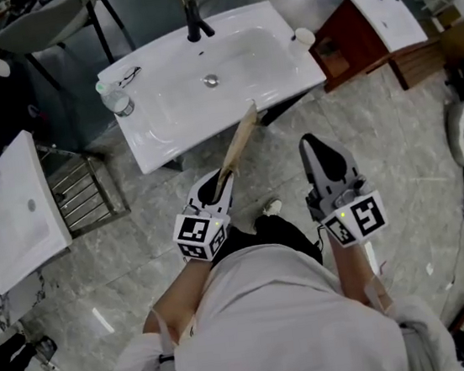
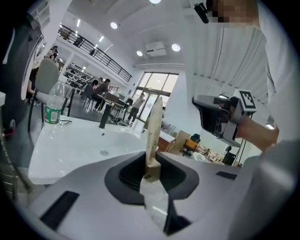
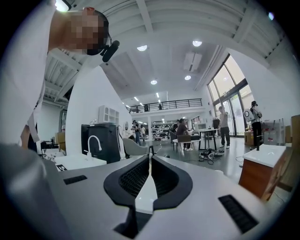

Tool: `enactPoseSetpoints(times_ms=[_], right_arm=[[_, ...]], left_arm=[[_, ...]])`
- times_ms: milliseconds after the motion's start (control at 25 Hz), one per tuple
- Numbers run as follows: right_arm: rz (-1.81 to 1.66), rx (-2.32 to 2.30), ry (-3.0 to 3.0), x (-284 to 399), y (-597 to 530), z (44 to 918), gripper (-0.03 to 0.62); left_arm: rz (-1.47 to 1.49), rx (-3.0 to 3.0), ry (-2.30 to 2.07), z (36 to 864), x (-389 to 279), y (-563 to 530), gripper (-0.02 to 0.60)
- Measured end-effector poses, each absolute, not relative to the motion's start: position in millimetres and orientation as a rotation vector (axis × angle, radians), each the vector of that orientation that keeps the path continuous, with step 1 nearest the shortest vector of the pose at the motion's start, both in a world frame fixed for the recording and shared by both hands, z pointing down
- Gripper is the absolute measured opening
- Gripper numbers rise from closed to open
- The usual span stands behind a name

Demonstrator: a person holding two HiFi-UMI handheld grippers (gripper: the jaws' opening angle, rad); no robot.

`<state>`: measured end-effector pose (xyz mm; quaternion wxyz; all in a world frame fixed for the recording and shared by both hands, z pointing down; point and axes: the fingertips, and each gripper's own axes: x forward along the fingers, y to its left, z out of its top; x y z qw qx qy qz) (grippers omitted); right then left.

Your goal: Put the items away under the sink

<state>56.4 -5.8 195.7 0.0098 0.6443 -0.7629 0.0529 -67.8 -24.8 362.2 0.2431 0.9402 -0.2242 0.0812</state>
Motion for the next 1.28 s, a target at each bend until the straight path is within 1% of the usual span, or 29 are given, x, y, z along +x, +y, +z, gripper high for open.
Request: enactPoseSetpoints(times_ms=[240,480,680,1080,1280], right_arm=[[0.231,2.017,-2.451,95,-4,200,0.041],[0.184,1.878,-2.507,135,-6,202,0.041],[0.255,1.832,-2.534,171,-14,225,0.041],[0.394,1.756,-2.574,176,-31,309,0.041],[0.445,1.782,-2.565,177,-23,342,0.041]], left_arm=[[0.255,2.558,-0.693,368,-45,-22,0.063],[0.280,2.529,-0.845,373,-12,-20,0.063],[0.293,2.491,-0.961,388,13,-27,0.063],[0.312,2.457,-1.073,448,20,-46,0.063],[0.426,2.501,-1.004,484,23,-25,0.061]])
